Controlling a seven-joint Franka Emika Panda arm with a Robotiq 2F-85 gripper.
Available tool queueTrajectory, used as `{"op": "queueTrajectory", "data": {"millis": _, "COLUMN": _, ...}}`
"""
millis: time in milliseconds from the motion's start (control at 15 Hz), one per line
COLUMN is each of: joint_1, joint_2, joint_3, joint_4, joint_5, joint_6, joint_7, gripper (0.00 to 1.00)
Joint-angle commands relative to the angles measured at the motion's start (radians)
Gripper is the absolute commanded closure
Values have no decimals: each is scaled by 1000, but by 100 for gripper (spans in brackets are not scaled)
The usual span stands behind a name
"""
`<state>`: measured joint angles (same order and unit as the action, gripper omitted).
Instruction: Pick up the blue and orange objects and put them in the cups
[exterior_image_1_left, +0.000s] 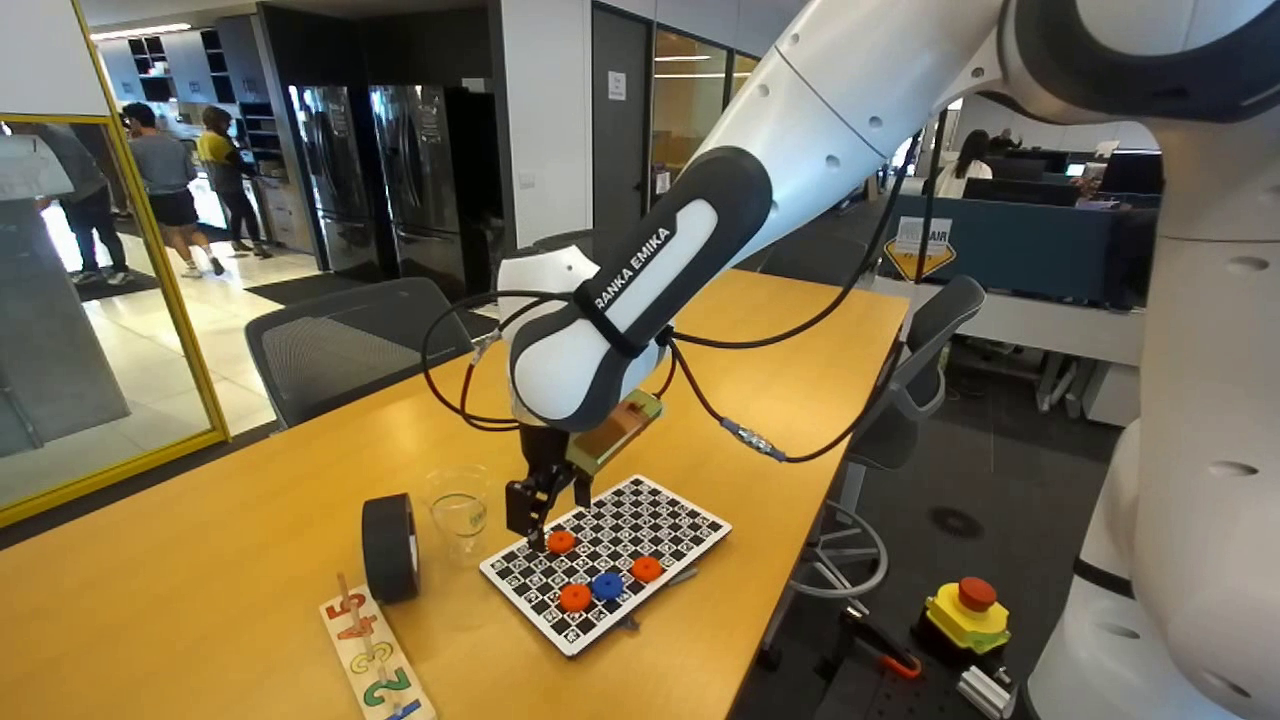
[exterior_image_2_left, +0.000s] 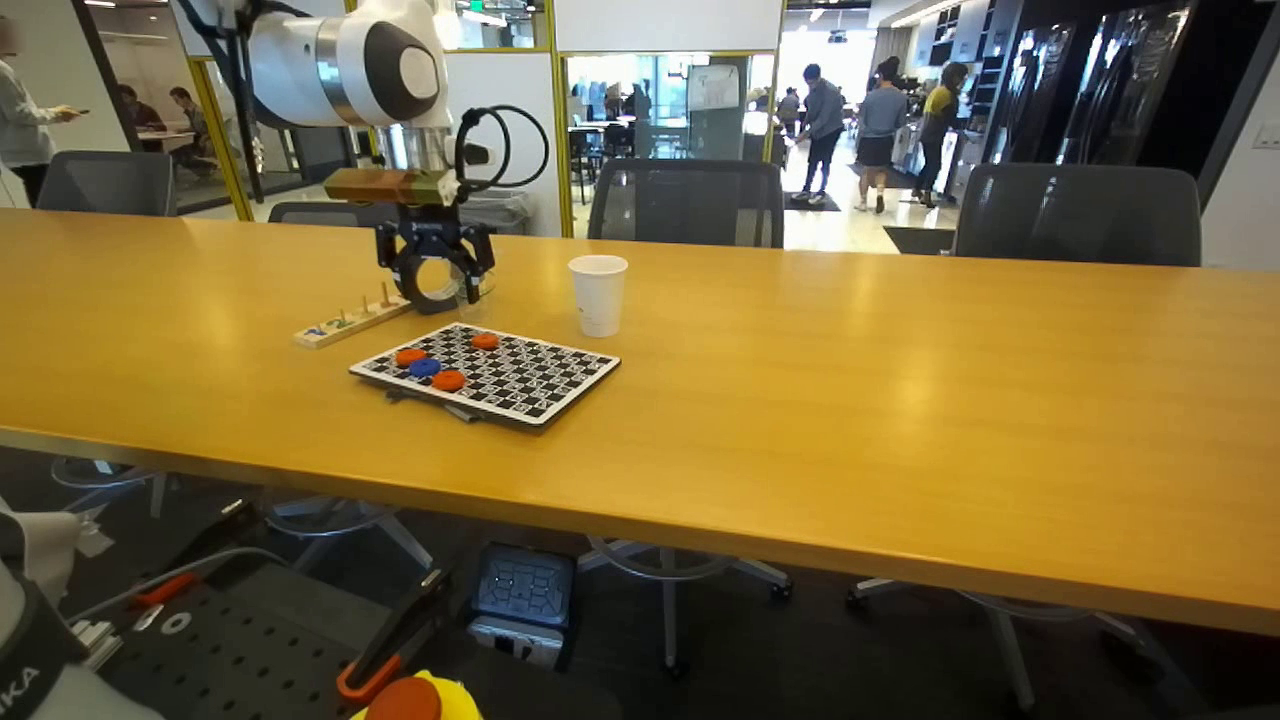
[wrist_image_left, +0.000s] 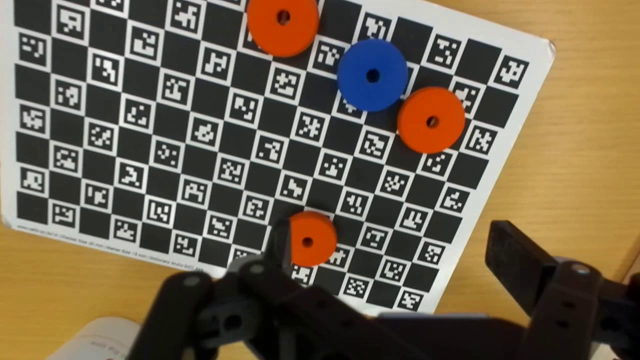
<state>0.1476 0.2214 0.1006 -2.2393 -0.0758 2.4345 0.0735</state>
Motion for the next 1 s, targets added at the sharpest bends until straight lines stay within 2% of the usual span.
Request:
{"op": "queueTrajectory", "data": {"millis": 0, "joint_1": -6, "joint_2": 30, "joint_3": -5, "joint_4": 6, "joint_5": -8, "joint_6": 18, "joint_7": 0, "gripper": 0}}
{"op": "queueTrajectory", "data": {"millis": 533, "joint_1": -7, "joint_2": 194, "joint_3": -41, "joint_4": 123, "joint_5": -15, "joint_6": 55, "joint_7": 10, "gripper": 0}}
{"op": "queueTrajectory", "data": {"millis": 933, "joint_1": -16, "joint_2": 232, "joint_3": -56, "joint_4": 159, "joint_5": 0, "joint_6": 79, "joint_7": 7, "gripper": 0}}
